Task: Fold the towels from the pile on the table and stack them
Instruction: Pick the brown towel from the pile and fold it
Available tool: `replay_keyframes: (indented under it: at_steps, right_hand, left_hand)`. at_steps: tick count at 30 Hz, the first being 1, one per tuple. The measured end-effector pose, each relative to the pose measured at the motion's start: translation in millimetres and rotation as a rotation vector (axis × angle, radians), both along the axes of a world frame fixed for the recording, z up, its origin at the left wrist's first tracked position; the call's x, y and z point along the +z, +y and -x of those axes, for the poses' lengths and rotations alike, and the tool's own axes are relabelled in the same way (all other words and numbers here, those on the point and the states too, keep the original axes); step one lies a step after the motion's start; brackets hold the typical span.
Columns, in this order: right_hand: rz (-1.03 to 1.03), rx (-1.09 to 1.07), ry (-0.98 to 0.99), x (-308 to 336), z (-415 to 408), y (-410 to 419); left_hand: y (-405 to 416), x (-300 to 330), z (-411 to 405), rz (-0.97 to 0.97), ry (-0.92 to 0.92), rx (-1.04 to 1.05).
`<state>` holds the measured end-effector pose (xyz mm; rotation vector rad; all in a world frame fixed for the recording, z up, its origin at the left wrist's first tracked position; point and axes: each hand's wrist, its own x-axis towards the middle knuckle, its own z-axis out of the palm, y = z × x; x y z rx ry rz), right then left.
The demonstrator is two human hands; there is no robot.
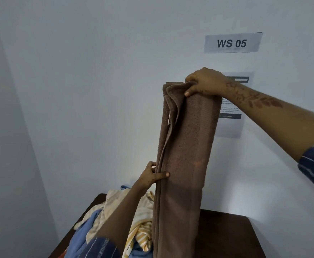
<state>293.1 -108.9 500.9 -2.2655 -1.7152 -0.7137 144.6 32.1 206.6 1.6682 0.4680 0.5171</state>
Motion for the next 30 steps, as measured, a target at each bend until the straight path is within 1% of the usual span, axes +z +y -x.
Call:
replay_keyframes:
  at_steps: [4,5,8,11,15,18,21,24,26,30]
  right_hand:
    - [-0.050,-0.026,-0.016,-5,-1,4]
    - [-0.070,-0.030,-0.032,-6,-1,6]
    - [-0.112,-0.030,-0.070,-5,2,11]
    - [-0.163,-0.031,-0.090,-8,4,16]
    - [-0.196,-0.012,-0.058,-35,11,26]
    - [-0.080,-0.014,0.030,-70,18,34]
    - [0.090,-0.053,0.132,-112,21,42]
    - [0.232,-0.047,0.248,-151,20,49]
    - [0.286,-0.022,0.364,-169,18,50]
    - [0.295,0.002,0.592,-190,18,38]
  left_hand:
    - [-3,5,7,-0.152,0.215,-0.127]
    - [-6,7,9,-0.160,0.234,-0.146]
    - [-20,13,13,-0.101,0.192,-0.196]
    - [-34,12,13,0.007,0.154,-0.193]
    - [-52,9,12,0.110,0.135,-0.203]
    - [-61,9,13,0.197,0.114,-0.187]
    - [-67,13,15,0.240,0.117,-0.166]
    - [-65,13,18,0.281,0.098,-0.142]
    - [-63,11,22,0.325,0.063,-0.124]
    - [-52,9,34,0.427,-0.049,-0.026]
